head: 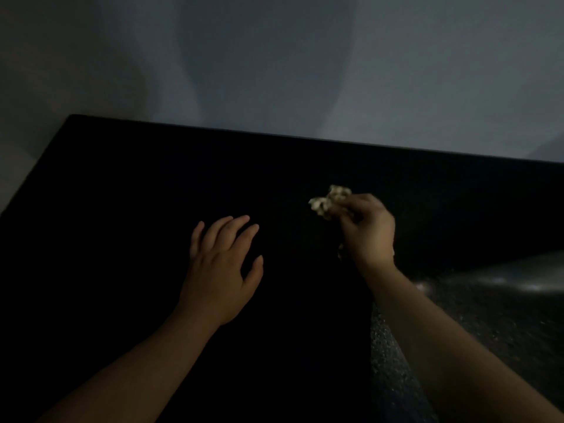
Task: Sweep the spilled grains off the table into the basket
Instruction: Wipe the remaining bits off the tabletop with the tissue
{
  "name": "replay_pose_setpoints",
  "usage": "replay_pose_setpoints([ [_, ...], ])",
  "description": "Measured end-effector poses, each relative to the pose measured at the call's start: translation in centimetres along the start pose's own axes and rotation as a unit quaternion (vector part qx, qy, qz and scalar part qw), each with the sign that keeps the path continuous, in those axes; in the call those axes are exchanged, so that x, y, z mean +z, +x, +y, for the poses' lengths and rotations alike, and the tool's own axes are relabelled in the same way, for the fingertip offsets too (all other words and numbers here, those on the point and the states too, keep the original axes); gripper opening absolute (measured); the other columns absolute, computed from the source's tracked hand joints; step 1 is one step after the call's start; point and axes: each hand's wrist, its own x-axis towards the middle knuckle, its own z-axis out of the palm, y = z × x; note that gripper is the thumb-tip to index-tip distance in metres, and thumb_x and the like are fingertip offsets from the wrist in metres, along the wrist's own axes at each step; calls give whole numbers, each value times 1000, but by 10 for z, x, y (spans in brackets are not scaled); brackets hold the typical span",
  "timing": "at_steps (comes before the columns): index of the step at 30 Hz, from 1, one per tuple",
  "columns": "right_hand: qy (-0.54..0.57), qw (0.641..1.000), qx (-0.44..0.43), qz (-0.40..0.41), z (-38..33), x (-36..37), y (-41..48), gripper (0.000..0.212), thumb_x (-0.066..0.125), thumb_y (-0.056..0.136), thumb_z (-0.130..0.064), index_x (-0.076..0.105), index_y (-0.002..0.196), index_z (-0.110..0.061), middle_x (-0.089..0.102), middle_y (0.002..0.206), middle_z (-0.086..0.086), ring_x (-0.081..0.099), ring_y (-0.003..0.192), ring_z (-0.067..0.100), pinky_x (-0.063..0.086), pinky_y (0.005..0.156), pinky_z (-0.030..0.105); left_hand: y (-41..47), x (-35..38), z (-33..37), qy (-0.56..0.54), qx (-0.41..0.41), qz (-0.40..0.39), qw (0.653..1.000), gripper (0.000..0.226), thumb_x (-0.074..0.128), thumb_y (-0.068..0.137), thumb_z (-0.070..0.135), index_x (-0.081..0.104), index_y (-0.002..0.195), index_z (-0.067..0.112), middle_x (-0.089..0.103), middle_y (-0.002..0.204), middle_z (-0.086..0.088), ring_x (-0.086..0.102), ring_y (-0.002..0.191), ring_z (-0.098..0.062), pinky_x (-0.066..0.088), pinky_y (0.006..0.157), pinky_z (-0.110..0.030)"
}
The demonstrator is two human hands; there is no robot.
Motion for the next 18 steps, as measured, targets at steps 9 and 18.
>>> replay_pose_setpoints([
  [9, 101, 988, 11, -116, -17, -28, -85, 15, 74, 81, -7, 76, 85, -21, 67, 91, -8, 63, 91, 9, 54, 81, 35, 1, 0, 1, 10, -2, 11, 1000, 59, 24, 89, 52, 42, 139, 26, 34, 148, 6, 22, 139, -14, 10, 118, -47],
  [18, 78, 994, 43, -55, -2, -17, -55, 16, 72, 85, -16, 72, 91, -31, 63, 92, -14, 60, 89, 0, 50, 82, 23, 0, 2, 1, -4, 9, 40, 999, 57, 30, 88, 50, 47, 135, 23, 39, 145, 4, 28, 137, -16, 12, 117, -50],
])
